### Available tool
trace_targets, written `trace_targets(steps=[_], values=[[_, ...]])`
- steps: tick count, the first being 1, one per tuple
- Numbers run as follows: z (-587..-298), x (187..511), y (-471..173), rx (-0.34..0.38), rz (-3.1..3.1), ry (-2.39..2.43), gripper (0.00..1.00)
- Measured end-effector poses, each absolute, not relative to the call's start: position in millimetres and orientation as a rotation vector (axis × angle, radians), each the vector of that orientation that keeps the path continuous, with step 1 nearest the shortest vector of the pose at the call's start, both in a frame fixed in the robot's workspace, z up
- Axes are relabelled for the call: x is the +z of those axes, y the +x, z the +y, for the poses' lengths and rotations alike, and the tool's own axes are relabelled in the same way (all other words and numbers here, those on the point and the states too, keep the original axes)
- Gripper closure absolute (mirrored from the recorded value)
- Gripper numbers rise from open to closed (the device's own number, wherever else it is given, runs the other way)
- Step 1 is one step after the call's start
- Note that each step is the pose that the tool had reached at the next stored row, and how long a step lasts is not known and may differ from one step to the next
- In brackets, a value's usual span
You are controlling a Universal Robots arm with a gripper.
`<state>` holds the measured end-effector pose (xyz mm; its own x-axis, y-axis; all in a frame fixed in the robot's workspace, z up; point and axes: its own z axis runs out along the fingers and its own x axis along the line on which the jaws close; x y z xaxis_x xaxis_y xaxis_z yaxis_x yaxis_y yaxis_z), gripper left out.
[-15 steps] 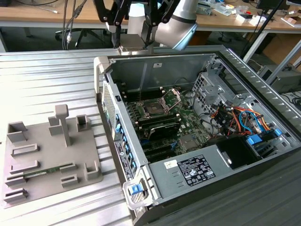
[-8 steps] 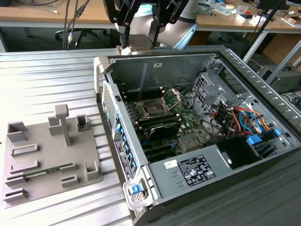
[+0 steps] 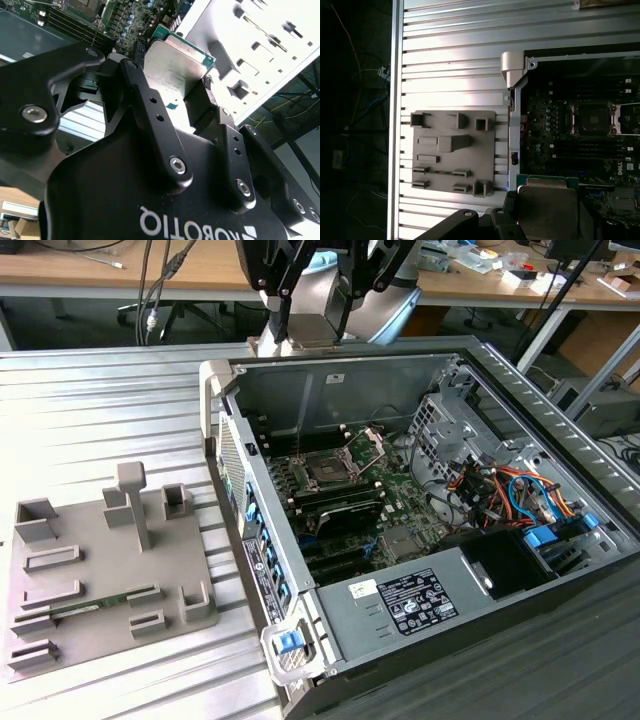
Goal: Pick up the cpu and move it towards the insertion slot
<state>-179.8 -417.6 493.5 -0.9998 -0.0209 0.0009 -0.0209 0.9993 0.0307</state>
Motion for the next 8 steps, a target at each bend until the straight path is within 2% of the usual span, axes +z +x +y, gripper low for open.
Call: trace_targets(steps=[8], values=[[-417.6,493.0,-172.9,-0.048,-3.14,0.033,0.45]])
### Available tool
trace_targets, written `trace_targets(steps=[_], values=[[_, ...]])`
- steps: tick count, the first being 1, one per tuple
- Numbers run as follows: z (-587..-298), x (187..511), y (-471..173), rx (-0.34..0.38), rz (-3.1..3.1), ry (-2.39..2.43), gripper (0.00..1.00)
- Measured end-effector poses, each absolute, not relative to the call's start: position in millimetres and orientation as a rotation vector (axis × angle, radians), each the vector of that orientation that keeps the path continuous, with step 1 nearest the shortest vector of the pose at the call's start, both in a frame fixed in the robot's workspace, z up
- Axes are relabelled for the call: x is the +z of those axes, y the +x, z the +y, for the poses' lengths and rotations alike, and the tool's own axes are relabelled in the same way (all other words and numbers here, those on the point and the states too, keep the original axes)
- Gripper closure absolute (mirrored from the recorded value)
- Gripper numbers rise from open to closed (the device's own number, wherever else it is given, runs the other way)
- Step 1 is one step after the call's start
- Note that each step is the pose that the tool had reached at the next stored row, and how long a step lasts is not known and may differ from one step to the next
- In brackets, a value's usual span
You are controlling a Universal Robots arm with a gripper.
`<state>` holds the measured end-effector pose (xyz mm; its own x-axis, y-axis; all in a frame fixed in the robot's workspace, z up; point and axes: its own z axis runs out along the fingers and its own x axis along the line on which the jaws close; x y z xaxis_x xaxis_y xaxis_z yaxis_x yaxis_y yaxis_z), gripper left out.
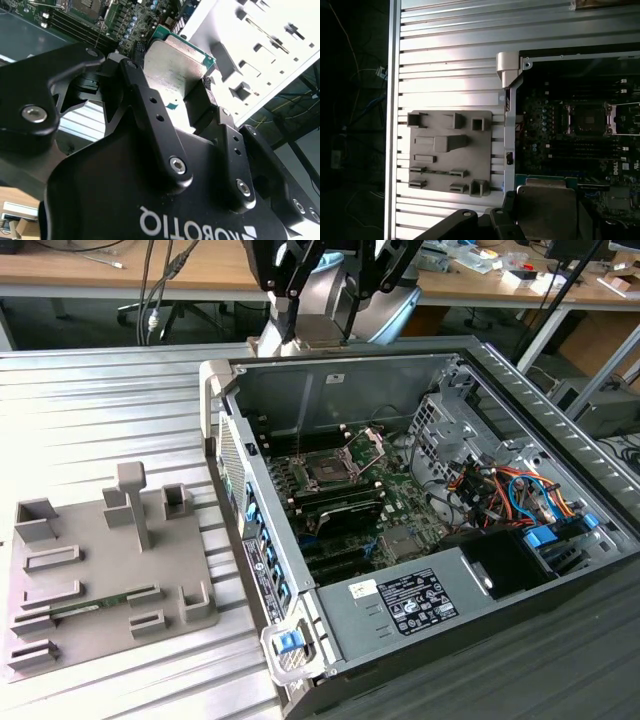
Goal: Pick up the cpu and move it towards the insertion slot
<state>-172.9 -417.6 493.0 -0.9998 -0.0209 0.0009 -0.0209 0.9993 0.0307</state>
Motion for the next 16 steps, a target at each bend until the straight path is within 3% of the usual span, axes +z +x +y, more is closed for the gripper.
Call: trace_targets(steps=[16], values=[[-417.6,492.0,-153.2,-0.048,-3.14,0.033,0.45]])
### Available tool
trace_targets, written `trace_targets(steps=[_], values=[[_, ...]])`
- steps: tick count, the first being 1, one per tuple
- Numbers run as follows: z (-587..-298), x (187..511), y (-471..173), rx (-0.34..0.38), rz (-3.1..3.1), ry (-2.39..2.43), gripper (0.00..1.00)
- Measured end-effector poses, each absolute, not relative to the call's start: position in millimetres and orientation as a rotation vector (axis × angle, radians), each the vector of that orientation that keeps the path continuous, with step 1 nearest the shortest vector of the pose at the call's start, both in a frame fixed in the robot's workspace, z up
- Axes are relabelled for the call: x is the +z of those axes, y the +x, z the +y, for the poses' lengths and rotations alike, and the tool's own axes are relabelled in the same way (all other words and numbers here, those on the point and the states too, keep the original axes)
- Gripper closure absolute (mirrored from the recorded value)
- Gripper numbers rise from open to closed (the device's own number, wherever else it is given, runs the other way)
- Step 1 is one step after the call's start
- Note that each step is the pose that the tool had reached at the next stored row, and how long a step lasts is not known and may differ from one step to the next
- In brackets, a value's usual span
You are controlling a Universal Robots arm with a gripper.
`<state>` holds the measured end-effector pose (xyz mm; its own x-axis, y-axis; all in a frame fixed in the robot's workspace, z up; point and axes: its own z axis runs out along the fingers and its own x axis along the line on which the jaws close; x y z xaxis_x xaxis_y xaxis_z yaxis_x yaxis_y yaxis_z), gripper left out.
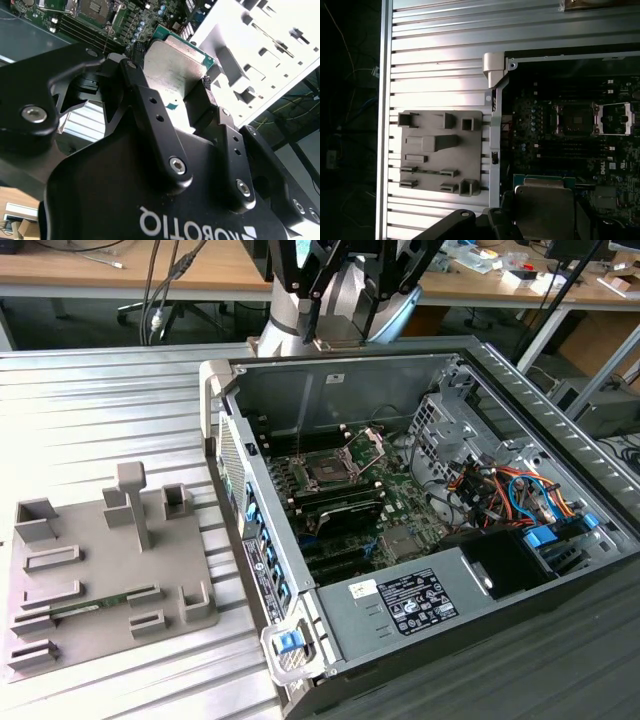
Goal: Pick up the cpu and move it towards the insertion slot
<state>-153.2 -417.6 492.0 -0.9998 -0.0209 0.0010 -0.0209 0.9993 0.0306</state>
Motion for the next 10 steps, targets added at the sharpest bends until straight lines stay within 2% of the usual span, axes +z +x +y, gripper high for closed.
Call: trace_targets(steps=[10], values=[[-417.6,488.9,-129.6,-0.048,-3.139,0.033,0.45]])
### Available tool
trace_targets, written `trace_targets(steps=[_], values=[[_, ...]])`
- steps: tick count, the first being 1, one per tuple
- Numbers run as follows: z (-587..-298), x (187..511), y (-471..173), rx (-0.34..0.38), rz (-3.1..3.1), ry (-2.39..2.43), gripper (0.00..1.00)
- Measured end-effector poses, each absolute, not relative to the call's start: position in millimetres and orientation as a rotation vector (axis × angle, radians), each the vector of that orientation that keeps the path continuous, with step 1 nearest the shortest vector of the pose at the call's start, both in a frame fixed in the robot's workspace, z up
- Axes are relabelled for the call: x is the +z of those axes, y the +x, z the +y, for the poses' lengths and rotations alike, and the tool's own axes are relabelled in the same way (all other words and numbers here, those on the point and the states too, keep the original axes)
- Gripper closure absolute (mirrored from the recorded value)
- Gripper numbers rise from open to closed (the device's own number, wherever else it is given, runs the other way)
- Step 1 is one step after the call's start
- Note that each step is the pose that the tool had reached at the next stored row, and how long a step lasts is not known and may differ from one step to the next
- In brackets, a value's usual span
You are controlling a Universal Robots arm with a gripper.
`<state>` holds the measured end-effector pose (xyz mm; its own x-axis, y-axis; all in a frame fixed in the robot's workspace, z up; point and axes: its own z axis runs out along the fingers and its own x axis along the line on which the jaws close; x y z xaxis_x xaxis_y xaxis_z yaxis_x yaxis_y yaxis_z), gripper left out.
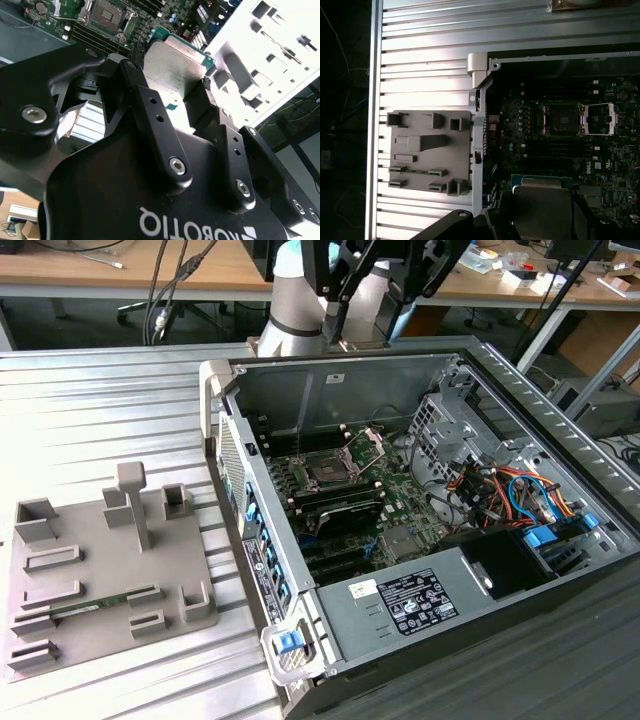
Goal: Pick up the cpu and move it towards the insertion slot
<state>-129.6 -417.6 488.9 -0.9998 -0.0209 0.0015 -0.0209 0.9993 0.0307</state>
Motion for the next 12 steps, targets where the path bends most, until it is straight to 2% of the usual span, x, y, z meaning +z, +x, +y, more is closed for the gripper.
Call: trace_targets(steps=[12], values=[[-417.6,476.8,-102.8,-0.101,-3.137,0.032,0.45]])
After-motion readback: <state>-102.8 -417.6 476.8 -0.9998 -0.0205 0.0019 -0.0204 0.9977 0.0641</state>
